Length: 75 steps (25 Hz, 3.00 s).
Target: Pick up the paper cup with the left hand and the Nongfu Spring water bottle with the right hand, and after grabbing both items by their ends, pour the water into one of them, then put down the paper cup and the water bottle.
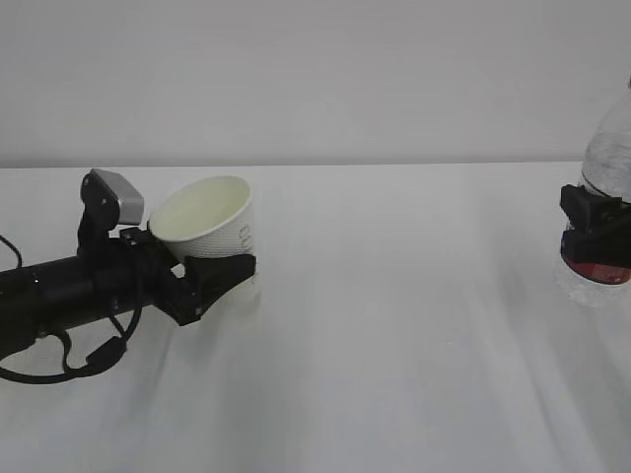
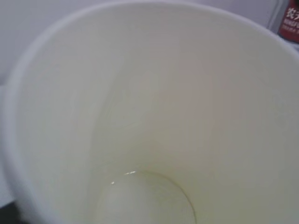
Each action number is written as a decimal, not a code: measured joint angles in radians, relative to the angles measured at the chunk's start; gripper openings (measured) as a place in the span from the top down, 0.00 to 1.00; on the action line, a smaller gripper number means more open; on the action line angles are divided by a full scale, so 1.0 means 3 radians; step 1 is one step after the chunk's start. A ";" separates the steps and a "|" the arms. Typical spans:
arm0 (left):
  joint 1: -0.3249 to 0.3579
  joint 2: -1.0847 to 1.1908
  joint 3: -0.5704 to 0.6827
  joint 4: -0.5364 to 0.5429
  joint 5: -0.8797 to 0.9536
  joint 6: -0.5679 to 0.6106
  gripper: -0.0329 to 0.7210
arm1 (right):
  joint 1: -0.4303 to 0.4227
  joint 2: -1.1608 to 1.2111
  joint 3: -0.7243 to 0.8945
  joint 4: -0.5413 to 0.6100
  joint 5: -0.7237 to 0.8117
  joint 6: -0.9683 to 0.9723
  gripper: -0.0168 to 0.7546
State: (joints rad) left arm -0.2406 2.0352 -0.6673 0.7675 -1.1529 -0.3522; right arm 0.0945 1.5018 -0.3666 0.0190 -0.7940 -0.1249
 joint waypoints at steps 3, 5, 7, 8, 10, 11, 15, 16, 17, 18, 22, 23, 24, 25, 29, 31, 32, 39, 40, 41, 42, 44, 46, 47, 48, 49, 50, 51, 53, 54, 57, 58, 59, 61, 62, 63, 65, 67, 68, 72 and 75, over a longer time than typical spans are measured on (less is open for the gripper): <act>-0.0191 0.0000 -0.0152 0.0014 0.0046 -0.0098 0.25 | 0.0000 0.0000 0.0000 0.0000 -0.0015 -0.0007 0.39; -0.0309 0.0000 -0.0240 0.0028 0.0118 -0.0128 0.25 | 0.0000 0.0000 0.0000 0.0000 -0.0032 -0.0007 0.39; -0.0410 0.0000 -0.0323 0.0034 0.0154 -0.0135 0.25 | 0.0000 0.0000 0.0000 0.0000 -0.0038 -0.0007 0.39; -0.0458 0.0000 -0.0363 0.0035 0.0169 -0.0135 0.25 | 0.0000 0.0000 0.0000 0.0000 -0.0046 -0.0007 0.39; -0.0535 0.0000 -0.0422 0.0041 0.0227 -0.0135 0.25 | 0.0000 0.0000 0.0000 0.0000 -0.0048 -0.0007 0.39; -0.0577 0.0000 -0.0449 0.0035 0.0291 -0.0135 0.25 | 0.0000 0.0000 0.0000 0.0000 -0.0048 -0.0007 0.39; -0.0721 0.0013 -0.0515 0.0035 0.0452 -0.0135 0.25 | 0.0000 0.0000 0.0000 0.0000 -0.0048 -0.0007 0.39; -0.0748 0.0015 -0.0529 0.0035 0.0463 -0.0135 0.25 | 0.0000 0.0000 0.0000 0.0000 -0.0048 -0.0007 0.39; -0.0786 0.0015 -0.0547 0.0035 0.0486 -0.0135 0.25 | 0.0000 0.0000 0.0000 0.0000 -0.0048 -0.0007 0.39; -0.0808 0.0015 -0.0565 0.0035 0.0500 -0.0135 0.25 | 0.0000 0.0000 0.0000 0.0000 -0.0048 -0.0007 0.39; -0.0922 0.0015 -0.0592 0.0029 0.0528 -0.0139 0.25 | 0.0000 0.0000 0.0000 0.0000 -0.0054 -0.0007 0.39; -0.0955 0.0015 -0.0592 0.0029 0.0548 -0.0139 0.25 | 0.0000 0.0000 0.0000 0.0000 -0.0054 -0.0007 0.39; -0.0994 0.0015 -0.0592 0.0029 0.0574 -0.0139 0.25 | 0.0000 0.0000 0.0000 0.0000 -0.0054 -0.0007 0.39; -0.1036 0.0015 -0.0592 0.0029 0.0596 -0.0139 0.25 | 0.0000 -0.0003 0.0000 0.0000 -0.0054 -0.0007 0.39; -0.1181 0.0015 -0.0592 0.0029 0.0609 -0.0139 0.25 | 0.0000 -0.0132 0.0000 0.0000 0.0126 -0.0007 0.39; -0.1233 0.0015 -0.0592 0.0029 0.0609 -0.0142 0.25 | 0.0000 -0.0253 0.0000 0.0000 0.0227 -0.0007 0.39; -0.1259 0.0020 -0.0592 0.0029 0.0614 -0.0142 0.25 | 0.0000 -0.0305 0.0000 0.0000 0.0267 -0.0007 0.39; -0.1341 0.0095 -0.0592 0.0029 0.0614 -0.0147 0.25 | 0.0000 -0.0623 0.0015 0.0000 0.0700 -0.0007 0.39; -0.1355 0.0116 -0.0592 0.0029 0.0614 -0.0147 0.25 | 0.0000 -0.0665 0.0015 0.0000 0.0749 -0.0007 0.39; -0.1369 0.0124 -0.0592 0.0029 0.0614 -0.0147 0.25 | 0.0000 -0.0709 0.0015 0.0000 0.0794 -0.0007 0.39; -0.1378 0.0129 -0.0592 0.0029 0.0614 -0.0147 0.25 | 0.0000 -0.0747 0.0015 0.0000 0.0838 -0.0007 0.39; -0.1409 0.0131 -0.0592 0.0029 0.0614 -0.0147 0.25 | 0.0000 -0.0837 0.0015 0.0000 0.0964 -0.0007 0.39; -0.1432 0.0131 -0.0600 0.0029 0.0614 -0.0147 0.26 | 0.0000 -0.0916 0.0021 0.0000 0.1102 -0.0007 0.39; -0.1448 0.0131 -0.0608 0.0029 0.0614 -0.0147 0.26 | 0.0000 -0.0958 0.0020 0.0000 0.1164 -0.0007 0.39; -0.1463 0.0131 -0.0616 0.0029 0.0614 -0.0147 0.26 | 0.0000 -0.1001 0.0046 0.0000 0.1190 -0.0007 0.39; -0.1483 0.0131 -0.0639 0.0029 0.0614 -0.0147 0.26 | 0.0000 -0.1038 0.0077 0.0000 0.1207 -0.0007 0.39; -0.1493 0.0131 -0.0669 0.0029 0.0614 -0.0155 0.26 | 0.0000 -0.1091 0.0112 0.0000 0.1218 -0.0007 0.39; -0.1519 0.0131 -0.0696 0.0029 0.0614 -0.0174 0.26 | 0.0000 -0.1131 0.0148 0.0000 0.1218 -0.0001 0.39; -0.1558 0.0131 -0.0747 0.0029 0.0614 -0.0235 0.26 | 0.0000 -0.1219 0.0239 0.0000 0.1223 0.0027 0.39; -0.1580 0.0131 -0.0767 0.0029 0.0614 -0.0250 0.26 | 0.0000 -0.1266 0.0272 0.0000 0.1223 0.0043 0.39; -0.1608 0.0131 -0.0778 0.0041 0.0614 -0.0274 0.26 | 0.0000 -0.1420 0.0361 0.0000 0.1226 0.0082 0.39; -0.1614 0.0131 -0.0778 0.0048 0.0614 -0.0274 0.26 | 0.0000 -0.1463 0.0386 0.0000 0.1226 0.0082 0.39; -0.1621 0.0131 -0.0778 0.0060 0.0614 -0.0274 0.26 | 0.0000 -0.1511 0.0411 0.0000 0.1226 0.0088 0.39; -0.1621 0.0131 -0.0778 0.0093 0.0614 -0.0282 0.26 | 0.0000 -0.1587 0.0457 0.0000 0.1231 0.0088 0.39; -0.1621 0.0131 -0.0778 0.0099 0.0616 -0.0282 0.26 | 0.0000 -0.1623 0.0472 0.0000 0.1247 0.0088 0.39; -0.1621 0.0131 -0.0778 0.0104 0.0632 -0.0284 0.26 | 0.0000 -0.1641 0.0495 0.0000 0.1264 0.0088 0.39; -0.1621 0.0131 -0.0778 0.0127 0.0672 -0.0290 0.26 | 0.0000 -0.1693 0.0532 0.0000 0.1324 0.0088 0.39; -0.1621 0.0131 -0.0778 0.0159 0.0692 -0.0290 0.26 | 0.0000 -0.1699 0.0534 0.0000 0.1370 0.0100 0.39; -0.1621 0.0131 -0.0778 0.0167 0.0700 -0.0298 0.26 | 0.0000 -0.1699 0.0534 0.0000 0.1370 0.0100 0.39; -0.1621 0.0131 -0.0778 0.0171 0.0747 -0.0338 0.26 | 0.0000 -0.1699 0.0534 0.0000 0.1370 0.0100 0.39; -0.1627 0.0131 -0.0781 0.0179 0.0758 -0.0382 0.26 | 0.0000 -0.1703 0.0534 0.0000 0.1370 0.0100 0.39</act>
State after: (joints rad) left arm -0.7288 2.0746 -0.9016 0.8212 -0.9255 -0.4670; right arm 0.0945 0.9909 -0.2065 0.0190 -0.3829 -0.0949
